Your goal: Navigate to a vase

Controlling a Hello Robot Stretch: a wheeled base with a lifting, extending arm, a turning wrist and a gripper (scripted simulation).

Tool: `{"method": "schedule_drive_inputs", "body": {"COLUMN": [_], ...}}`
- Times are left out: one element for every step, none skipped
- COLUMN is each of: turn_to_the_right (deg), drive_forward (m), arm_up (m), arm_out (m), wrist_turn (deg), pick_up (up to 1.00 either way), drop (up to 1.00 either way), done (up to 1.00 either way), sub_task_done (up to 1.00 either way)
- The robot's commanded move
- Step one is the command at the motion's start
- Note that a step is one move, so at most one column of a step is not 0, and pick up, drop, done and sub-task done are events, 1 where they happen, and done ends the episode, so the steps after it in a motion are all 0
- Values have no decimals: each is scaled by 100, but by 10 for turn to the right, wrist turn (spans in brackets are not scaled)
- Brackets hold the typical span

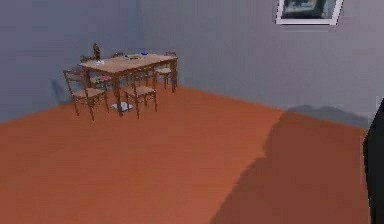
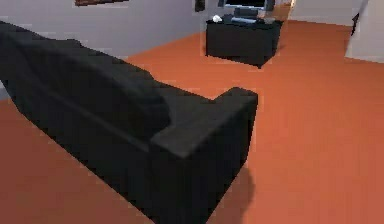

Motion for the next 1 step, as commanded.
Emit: {"method": "schedule_drive_inputs", "body": {"turn_to_the_right": [0], "drive_forward": [100], "arm_up": [0], "arm_out": [0], "wrist_turn": [0], "pick_up": [0], "drop": [0], "done": [0], "sub_task_done": [0]}}
